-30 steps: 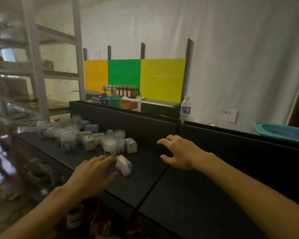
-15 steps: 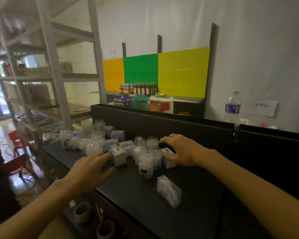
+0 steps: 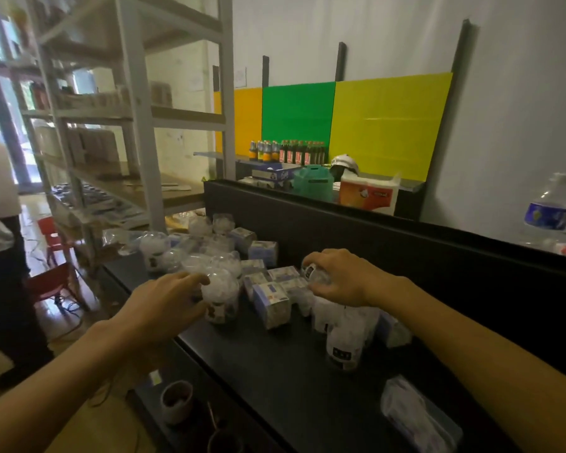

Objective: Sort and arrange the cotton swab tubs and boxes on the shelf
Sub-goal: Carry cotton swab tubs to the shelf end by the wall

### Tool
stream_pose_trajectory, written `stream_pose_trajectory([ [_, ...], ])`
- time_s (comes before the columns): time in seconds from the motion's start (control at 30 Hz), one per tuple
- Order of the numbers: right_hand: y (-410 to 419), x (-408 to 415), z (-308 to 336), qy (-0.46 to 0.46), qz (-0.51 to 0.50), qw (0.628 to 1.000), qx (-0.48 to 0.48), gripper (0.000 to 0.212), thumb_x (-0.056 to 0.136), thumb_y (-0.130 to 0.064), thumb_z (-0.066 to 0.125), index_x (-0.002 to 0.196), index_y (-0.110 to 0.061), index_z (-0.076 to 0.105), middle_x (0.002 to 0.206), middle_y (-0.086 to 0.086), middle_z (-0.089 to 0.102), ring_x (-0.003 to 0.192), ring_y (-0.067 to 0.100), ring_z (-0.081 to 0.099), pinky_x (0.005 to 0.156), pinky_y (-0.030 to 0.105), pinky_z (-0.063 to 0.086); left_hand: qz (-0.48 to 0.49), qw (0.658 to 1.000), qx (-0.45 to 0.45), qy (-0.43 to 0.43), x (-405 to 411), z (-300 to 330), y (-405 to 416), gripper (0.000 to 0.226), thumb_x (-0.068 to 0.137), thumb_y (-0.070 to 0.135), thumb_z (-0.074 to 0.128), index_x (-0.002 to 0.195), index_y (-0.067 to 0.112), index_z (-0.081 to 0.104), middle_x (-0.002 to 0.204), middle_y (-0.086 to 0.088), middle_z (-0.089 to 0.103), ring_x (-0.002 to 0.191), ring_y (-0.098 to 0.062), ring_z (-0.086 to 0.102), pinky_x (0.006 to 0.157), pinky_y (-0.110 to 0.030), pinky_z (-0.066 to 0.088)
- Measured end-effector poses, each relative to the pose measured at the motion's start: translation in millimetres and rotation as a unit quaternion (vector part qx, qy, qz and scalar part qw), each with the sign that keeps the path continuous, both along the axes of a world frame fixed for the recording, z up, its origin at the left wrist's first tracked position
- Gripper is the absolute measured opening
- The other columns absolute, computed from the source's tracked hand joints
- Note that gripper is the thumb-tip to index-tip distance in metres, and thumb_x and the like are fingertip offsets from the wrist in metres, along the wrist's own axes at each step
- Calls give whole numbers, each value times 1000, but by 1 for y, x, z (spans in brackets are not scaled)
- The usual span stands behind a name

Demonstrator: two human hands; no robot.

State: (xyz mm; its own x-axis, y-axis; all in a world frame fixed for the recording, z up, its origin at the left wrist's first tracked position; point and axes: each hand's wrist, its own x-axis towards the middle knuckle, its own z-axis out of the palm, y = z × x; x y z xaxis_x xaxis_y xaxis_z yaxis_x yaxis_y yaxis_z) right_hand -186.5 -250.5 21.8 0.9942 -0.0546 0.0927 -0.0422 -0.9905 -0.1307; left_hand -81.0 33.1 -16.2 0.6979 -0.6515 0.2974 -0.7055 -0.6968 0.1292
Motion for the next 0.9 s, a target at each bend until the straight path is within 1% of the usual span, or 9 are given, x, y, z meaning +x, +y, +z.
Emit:
stream_pose_trajectory([
  [0.13, 21, 31, -2, 11, 6, 1000, -16, 51, 91, -40, 57, 138, -30, 40, 129, 1, 49, 111, 18, 51, 92, 38, 48, -8, 1000, 1, -3, 30, -5, 7, 51, 87, 49, 55, 134, 36, 38, 135, 7, 47, 116, -12, 50, 91, -31, 48],
  [0.23, 36, 46, -7, 6, -13, 1000, -23, 51, 91, -39, 57, 138, -29, 39, 129, 1, 49, 111, 18, 51, 92, 39, 48, -39, 999, 8, -9, 57, -5, 7, 52, 87, 52, 54, 133, 38, 37, 134, 7, 48, 113, -11, 51, 86, -27, 47],
  [0.3, 44, 52, -10, 16, -37, 999, -25, 51, 91, -41, 56, 138, -30, 39, 129, 1, 49, 110, 18, 51, 91, 39, 48, -70, 997, 18, 1, 74, -4, 2, 55, 86, 51, 57, 135, 38, 34, 137, 7, 44, 114, -12, 51, 87, -26, 45],
  [0.4, 51, 57, -12, 32, -82, 995, -38, 51, 91, -44, 55, 138, -33, 38, 129, -1, 48, 110, 16, 51, 89, 37, 48, -125, 991, 50, 0, 94, -5, -9, 63, 84, 53, 59, 138, 39, 30, 142, 7, 38, 121, -13, 45, 92, -29, 42],
  [0.5, 52, 49, -8, 35, -142, 988, -46, 53, 90, -46, 56, 138, -34, 37, 130, -1, 47, 112, 17, 50, 89, 36, 48, -178, 982, 67, -2, 111, -5, -22, 67, 82, 58, 57, 140, 42, 27, 145, 8, 35, 120, -12, 46, 89, -28, 40],
  [0.67, 53, 9, -8, 46, -269, 961, -40, 53, 89, -45, 57, 138, -32, 40, 132, 0, 47, 112, 18, 52, 91, 39, 49, -271, 959, 70, 39, 125, -2, -38, 64, 78, 62, 59, 135, 46, 33, 142, 12, 39, 122, -12, 45, 96, -32, 42],
  [0.8, 56, -20, -13, 70, -363, 929, -27, 56, 87, -46, 59, 137, -32, 41, 135, 2, 45, 114, 19, 51, 91, 37, 50, -326, 939, 85, 62, 129, 2, -43, 65, 79, 59, 61, 135, 44, 34, 141, 13, 38, 123, -12, 42, 97, -31, 39],
  [0.9, 60, -33, -17, 81, -413, 907, 8, 55, 86, -46, 60, 136, -31, 42, 132, 2, 48, 109, 18, 54, 90, 37, 51, -358, 928, 79, 67, 134, 1, -43, 63, 79, 57, 63, 134, 43, 35, 139, 11, 39, 122, -11, 42, 96, -30, 39],
])
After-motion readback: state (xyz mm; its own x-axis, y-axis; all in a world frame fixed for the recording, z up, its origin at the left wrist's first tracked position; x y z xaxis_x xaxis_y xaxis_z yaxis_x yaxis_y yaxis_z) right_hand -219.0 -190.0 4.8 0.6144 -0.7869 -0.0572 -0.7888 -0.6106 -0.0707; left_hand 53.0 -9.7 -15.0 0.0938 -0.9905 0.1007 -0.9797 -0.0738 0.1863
